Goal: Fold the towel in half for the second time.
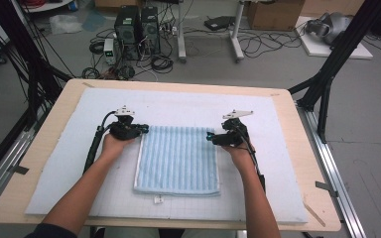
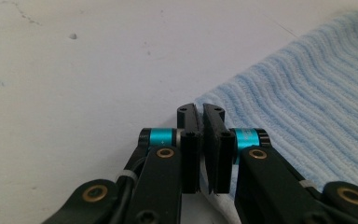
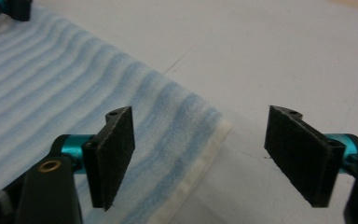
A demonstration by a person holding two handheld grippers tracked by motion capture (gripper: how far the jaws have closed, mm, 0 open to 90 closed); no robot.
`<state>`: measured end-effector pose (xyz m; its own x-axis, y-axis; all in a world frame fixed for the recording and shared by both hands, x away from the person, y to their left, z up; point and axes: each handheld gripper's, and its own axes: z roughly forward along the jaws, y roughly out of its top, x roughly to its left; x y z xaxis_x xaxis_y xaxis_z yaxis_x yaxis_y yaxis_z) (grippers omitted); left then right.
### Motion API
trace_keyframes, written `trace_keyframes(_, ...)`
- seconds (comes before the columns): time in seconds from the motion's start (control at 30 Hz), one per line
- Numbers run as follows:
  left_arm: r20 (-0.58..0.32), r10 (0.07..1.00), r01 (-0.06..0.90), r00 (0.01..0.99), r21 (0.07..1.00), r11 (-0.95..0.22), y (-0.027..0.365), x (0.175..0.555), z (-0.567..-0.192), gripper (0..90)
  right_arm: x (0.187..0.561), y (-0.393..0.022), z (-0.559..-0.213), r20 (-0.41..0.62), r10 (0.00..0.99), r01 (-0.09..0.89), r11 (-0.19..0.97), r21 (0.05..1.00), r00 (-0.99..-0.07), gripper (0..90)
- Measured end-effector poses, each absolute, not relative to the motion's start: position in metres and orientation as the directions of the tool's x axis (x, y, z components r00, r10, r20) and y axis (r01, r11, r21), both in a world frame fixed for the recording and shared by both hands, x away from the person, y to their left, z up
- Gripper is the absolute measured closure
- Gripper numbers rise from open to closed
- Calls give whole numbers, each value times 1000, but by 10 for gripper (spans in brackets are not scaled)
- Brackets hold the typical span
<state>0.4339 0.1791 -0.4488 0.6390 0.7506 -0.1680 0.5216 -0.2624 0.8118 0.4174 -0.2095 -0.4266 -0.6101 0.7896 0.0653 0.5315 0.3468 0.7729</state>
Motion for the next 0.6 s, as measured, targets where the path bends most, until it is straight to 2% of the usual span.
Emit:
trace_keyframes(0.07,-174,750,524,638,812,-258,179,434,-449,850,425,-208,-431,71,797,555,350,754,-600,284)
trace_keyframes(0.37,-174,748,531,641,803,-269,180,434,-450,851,444,-191,-441,73,787,603,406,687,-612,491)
trace_keyframes(0.5,-183,754,531,630,810,-247,181,436,-449,853,445,-189,-439,89,762,591,417,690,-641,763)
trace_keyframes(0.6,-180,768,526,614,819,-229,184,438,-448,854,445,-186,-436,38,759,566,451,690,-650,822)
